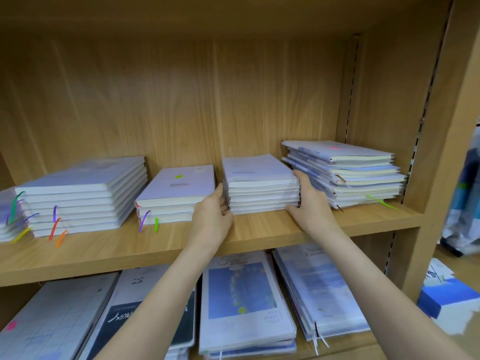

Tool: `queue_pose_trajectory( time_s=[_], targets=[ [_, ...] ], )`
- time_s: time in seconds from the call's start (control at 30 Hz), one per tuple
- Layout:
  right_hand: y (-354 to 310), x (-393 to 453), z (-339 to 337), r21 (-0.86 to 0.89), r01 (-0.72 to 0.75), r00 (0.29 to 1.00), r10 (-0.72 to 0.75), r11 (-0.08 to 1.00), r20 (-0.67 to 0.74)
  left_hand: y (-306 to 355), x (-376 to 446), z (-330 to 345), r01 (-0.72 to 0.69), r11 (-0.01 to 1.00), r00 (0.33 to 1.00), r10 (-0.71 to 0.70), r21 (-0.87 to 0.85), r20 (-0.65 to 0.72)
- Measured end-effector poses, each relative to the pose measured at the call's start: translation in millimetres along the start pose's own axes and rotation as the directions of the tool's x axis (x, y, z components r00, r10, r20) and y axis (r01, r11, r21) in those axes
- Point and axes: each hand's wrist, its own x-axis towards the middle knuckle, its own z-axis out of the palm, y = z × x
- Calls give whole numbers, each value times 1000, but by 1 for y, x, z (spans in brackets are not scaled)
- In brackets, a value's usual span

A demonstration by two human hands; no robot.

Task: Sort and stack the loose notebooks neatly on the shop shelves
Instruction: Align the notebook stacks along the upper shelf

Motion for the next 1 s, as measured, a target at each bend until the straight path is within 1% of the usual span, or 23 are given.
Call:
queue_pose_trajectory(
  time_s=[0.07, 0.17, 0.4, 0.57, 0.67, 0.73, 1.0],
  targets=[
    [0, -1, -1, 53, 20, 1000, -19, 998, -17, 3, -3, -2, -18, 999, 1000, 18, -40, -3],
    [3, -1, -3, 96, 29, 999, -30, 995, 16, 4, -3, -2, -44, 998, 999, 46, -49, 29],
    [5, 0, -6, 163, -12, 999, 3, 987, 54, -2, 0, -1, -52, 996, 997, 48, 68, 59],
    [7, 2, -4, 95, 7, 999, -10, 995, 41, 3, -1, -4, 15, 1000, 995, -15, 0, 101],
    [7, 4, -2, 101, -19, 999, 16, 995, 30, 6, -2, -5, 27, 999, 994, -22, -41, 106],
    [9, 4, 0, 81, 7, 1000, -9, 997, 23, 6, -3, -5, 39, 997, 993, -32, -62, 117],
    [5, 3, -3, 46, 36, 999, -37, 998, 27, 4, -2, -5, 42, 998, 992, -36, -48, 117]
  ],
)
